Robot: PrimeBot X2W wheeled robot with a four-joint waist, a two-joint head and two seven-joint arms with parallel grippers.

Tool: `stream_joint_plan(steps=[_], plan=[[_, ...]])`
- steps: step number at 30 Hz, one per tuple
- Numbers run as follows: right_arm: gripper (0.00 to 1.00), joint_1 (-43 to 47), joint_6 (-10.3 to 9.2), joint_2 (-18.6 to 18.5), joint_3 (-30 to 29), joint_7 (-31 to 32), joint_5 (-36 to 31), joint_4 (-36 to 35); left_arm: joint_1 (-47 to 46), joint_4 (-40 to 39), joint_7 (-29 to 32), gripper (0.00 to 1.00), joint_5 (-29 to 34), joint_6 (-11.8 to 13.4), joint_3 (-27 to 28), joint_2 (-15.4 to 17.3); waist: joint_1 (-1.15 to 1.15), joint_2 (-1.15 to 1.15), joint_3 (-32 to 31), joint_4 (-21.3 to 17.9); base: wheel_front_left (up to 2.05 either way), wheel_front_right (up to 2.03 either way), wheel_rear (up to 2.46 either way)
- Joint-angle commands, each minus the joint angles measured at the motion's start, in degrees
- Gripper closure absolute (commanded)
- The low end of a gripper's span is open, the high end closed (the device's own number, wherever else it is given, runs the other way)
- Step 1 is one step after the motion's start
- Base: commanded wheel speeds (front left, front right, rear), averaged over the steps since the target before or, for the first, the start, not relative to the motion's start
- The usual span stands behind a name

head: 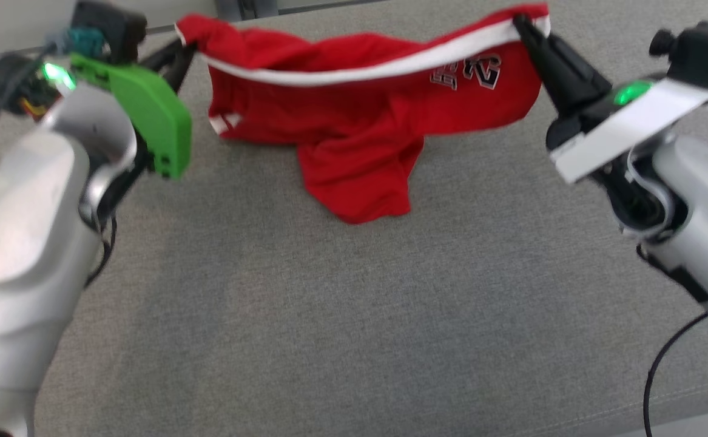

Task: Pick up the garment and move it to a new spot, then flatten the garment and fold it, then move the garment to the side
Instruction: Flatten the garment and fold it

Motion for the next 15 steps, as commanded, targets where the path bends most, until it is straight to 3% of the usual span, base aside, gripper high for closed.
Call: stream_joint_plan(steps=[1,8,15], plan=[[1.0,-3.8,0.02,0.0,0.1,-0.5,0.6,1.0,-4.4,1.3,0.1,1.0,0.3,-0.3,-0.5,-0.4,0.0,0.0,7.7,-0.2,0.0,0.0,0.0],[1.0,-21.8,0.02,1.3,-0.7,-1.2,2.4,8.0,-26.0,10.8,-1.3,1.0,-4.2,-0.4,-5.4,-1.8,0.0,0.0,13.8,-0.1,0.0,0.0,0.0],[1.0,-36.5,0.01,3.2,-5.0,-1.2,4.6,16.2,-41.8,23.3,-7.7,1.0,-8.0,-0.2,-3.0,-3.3,0.0,0.0,17.0,-1.0,0.0,0.0,0.0]])
